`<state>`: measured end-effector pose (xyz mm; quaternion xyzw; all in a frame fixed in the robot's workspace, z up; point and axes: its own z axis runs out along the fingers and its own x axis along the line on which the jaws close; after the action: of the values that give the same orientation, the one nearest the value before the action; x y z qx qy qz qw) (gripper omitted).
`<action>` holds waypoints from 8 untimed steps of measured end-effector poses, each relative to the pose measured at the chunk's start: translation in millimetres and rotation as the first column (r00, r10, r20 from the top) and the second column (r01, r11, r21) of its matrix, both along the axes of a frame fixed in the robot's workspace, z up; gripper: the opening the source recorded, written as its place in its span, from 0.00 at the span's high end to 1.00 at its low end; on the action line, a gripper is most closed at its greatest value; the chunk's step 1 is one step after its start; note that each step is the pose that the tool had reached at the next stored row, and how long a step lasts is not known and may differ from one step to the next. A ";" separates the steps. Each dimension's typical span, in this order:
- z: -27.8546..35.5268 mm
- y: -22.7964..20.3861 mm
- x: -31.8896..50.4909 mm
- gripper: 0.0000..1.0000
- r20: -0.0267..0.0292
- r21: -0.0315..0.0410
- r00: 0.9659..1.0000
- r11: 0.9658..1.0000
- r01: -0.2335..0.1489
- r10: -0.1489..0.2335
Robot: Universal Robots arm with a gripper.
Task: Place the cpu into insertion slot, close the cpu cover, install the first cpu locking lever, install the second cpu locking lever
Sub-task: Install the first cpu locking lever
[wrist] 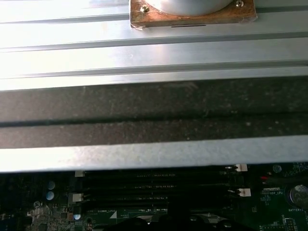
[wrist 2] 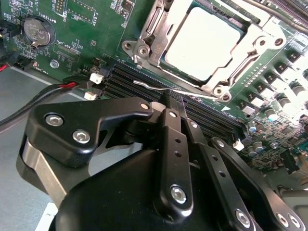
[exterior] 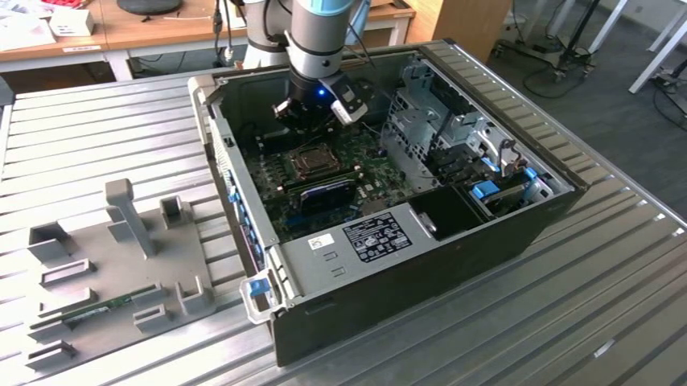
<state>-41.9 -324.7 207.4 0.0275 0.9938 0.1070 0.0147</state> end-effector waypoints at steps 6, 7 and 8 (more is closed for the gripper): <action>-0.2 0.0 0.3 0.90 0.000 0.000 1.000 1.000 0.000 0.000; -0.4 0.0 0.3 0.90 0.000 0.000 1.000 1.000 0.000 0.000; -0.8 0.0 0.3 0.90 0.000 0.000 1.000 1.000 0.000 0.000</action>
<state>-41.6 -324.7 206.5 0.0275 0.9938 0.1071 0.0148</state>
